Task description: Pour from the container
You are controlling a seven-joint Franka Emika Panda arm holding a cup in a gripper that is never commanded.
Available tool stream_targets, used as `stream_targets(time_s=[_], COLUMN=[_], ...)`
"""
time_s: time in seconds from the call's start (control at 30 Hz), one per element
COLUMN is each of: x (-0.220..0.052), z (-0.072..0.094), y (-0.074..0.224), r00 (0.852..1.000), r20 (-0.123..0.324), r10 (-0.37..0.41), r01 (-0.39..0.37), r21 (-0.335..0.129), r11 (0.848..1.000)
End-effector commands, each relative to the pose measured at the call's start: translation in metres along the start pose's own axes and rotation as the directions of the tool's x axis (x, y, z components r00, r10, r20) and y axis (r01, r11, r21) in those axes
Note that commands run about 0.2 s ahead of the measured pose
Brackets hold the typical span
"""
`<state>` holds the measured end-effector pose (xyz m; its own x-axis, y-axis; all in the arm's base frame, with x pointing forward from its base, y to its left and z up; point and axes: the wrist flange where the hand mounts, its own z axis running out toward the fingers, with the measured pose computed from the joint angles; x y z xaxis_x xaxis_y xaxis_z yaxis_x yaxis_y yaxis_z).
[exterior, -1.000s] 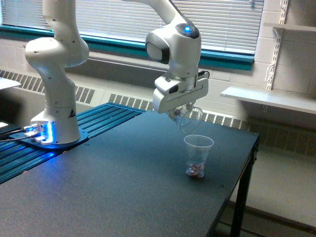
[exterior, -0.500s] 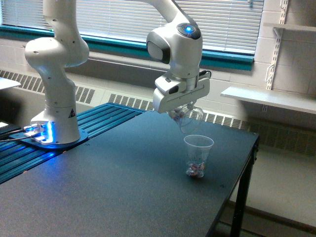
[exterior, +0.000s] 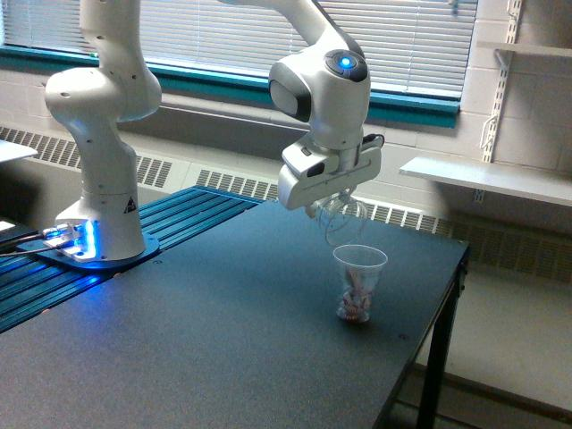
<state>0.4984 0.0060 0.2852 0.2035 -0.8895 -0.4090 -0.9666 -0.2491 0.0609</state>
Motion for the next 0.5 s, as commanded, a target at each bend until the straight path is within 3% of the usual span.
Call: stream_targets(time_s=[0.03, 0.5], x=[-0.002, -0.028], z=[0.007, -0.002], y=[0.000, -0.005], r00=[0.999, 0.992], r20=[-0.010, -0.070], r10=[-0.034, -0.108], r01=[0.033, 0.109], r21=[-0.014, 0.006], r11=[0.999, 0.994])
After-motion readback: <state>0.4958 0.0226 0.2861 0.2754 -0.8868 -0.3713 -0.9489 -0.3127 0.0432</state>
